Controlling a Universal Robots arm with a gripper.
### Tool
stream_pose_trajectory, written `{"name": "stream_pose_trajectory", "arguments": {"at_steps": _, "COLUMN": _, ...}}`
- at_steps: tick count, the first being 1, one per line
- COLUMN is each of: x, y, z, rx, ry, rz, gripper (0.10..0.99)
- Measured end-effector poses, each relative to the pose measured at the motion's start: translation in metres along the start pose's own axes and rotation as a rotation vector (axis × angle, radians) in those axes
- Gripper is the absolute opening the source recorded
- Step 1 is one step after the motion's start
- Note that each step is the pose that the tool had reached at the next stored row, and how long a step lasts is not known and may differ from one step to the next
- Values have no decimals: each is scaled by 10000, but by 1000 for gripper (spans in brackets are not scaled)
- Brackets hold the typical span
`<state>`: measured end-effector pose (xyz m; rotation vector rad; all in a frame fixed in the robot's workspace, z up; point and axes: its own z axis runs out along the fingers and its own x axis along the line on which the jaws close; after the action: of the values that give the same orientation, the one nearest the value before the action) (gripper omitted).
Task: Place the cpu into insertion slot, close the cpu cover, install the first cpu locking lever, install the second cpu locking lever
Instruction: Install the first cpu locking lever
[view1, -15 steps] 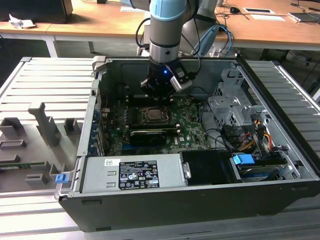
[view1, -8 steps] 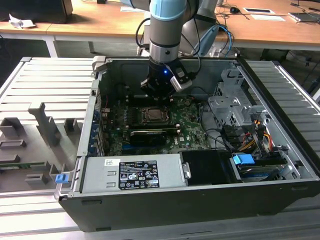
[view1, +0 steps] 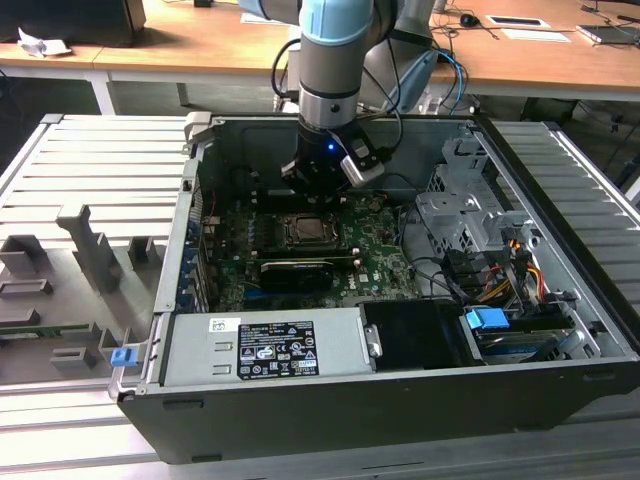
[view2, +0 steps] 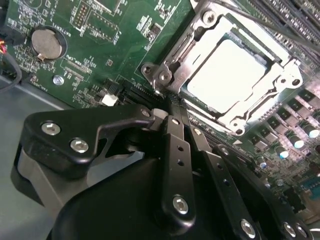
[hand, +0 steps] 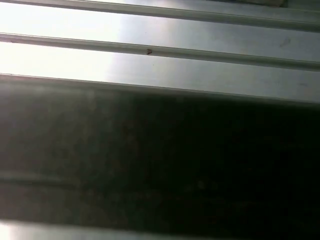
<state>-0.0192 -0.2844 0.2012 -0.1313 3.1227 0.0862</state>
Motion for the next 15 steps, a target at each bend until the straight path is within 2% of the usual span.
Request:
{"name": "stream_pose_trajectory", "arguments": {"at_steps": 3, "x": -4, "y": 1, "z": 1, "rx": -67, "ry": -10, "rz": 0, "gripper": 106}}
{"name": "stream_pose_trajectory", "arguments": {"at_steps": 7, "x": -7, "y": 8, "z": -130, "rx": -69, "ry": -10, "rz": 0, "gripper": 106}}
{"name": "stream_pose_trajectory", "arguments": {"at_steps": 15, "x": -4, "y": -30, "z": -135, "rx": -70, "ry": -10, "rz": 1, "gripper": 106}}
